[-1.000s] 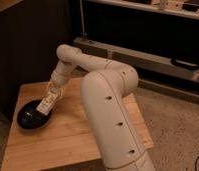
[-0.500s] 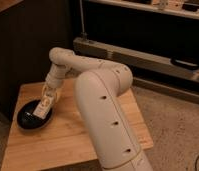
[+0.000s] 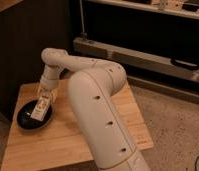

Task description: Place the bottle in the ceramic bowl

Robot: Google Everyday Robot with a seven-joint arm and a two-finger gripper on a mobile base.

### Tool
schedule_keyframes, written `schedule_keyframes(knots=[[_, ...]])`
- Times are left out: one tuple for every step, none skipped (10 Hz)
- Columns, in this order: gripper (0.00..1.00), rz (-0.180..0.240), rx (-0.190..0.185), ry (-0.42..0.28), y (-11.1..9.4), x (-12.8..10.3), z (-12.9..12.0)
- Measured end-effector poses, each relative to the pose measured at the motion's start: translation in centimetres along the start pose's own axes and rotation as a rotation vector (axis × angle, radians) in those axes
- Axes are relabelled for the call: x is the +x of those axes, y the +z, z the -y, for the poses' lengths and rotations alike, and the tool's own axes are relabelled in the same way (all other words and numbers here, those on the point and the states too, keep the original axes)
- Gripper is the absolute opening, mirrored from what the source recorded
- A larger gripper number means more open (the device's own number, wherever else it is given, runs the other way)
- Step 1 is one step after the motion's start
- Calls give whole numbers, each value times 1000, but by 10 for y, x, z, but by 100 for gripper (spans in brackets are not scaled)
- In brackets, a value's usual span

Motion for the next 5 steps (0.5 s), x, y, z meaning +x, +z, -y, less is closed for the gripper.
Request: schedule_keyframes(knots=[[60, -4, -2, 1, 1, -1, 0], [69, -11, -5, -6, 3, 0, 0], [72, -10, -5, -6, 2, -1, 0], [72, -10, -5, -5, 2, -1, 0], [72, -11, -5, -6, 2, 0, 0]])
